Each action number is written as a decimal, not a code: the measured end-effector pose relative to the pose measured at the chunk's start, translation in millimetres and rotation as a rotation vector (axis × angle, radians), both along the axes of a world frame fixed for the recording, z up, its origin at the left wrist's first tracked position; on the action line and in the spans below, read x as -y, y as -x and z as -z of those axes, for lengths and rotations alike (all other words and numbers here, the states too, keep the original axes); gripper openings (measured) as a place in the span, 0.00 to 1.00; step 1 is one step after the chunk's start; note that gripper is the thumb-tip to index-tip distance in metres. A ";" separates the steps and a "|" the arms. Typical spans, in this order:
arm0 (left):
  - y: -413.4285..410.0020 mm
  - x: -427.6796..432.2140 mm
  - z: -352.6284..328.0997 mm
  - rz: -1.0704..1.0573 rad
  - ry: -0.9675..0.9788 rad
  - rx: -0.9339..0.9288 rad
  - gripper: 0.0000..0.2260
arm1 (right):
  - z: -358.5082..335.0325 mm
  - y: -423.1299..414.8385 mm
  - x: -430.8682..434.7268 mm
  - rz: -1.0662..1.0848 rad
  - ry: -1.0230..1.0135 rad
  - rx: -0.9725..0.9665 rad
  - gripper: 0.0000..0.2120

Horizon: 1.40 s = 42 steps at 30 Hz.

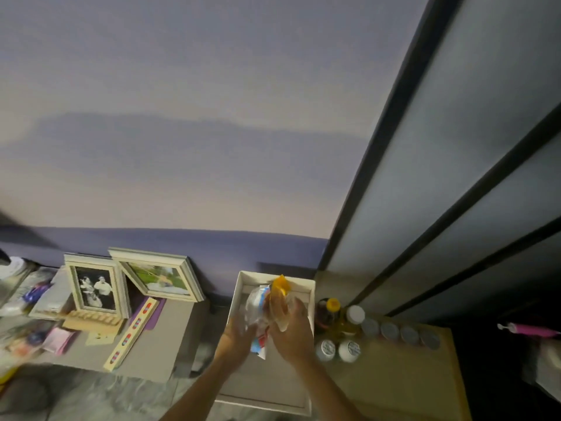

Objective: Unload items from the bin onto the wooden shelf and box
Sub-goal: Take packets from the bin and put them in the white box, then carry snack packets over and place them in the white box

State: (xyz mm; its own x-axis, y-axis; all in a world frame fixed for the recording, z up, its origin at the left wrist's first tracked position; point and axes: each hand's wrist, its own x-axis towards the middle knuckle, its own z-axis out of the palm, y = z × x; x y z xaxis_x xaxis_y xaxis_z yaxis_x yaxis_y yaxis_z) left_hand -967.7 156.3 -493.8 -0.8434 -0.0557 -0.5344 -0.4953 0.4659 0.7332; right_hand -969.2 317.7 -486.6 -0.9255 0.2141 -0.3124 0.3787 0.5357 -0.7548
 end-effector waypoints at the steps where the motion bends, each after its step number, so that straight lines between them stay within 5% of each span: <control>1: 0.0 4.9 -7.3 0.000 0.024 -0.042 0.15 | -2.1 2.6 -1.1 -0.001 -0.003 -0.027 0.39; 3: 4.0 18.8 -22.2 0.004 0.069 -0.104 0.10 | -11.6 10.2 -0.5 -0.057 -0.032 -0.082 0.40; 7: 9.3 58.0 -66.9 0.067 0.289 -0.260 0.35 | -68.4 24.6 10.5 -0.269 -0.225 -0.167 0.45; 11: -0.7 110.4 -132.0 0.074 0.582 -0.460 0.38 | -128.1 40.2 43.5 -0.459 -0.349 -0.229 0.52; 17: -44.5 201.3 -211.5 -0.145 0.858 -0.523 0.43 | -200.2 49.2 130.1 -0.648 -0.427 -0.368 0.52; 29: -229.7 427.3 -275.7 -0.627 0.957 -0.430 0.49 | -278.4 -32.2 388.9 -0.975 -0.336 -0.541 0.51; 42: -411.0 653.7 -263.3 -0.839 0.985 -0.246 0.49 | -268.5 -175.2 682.8 -1.243 -0.338 -0.575 0.52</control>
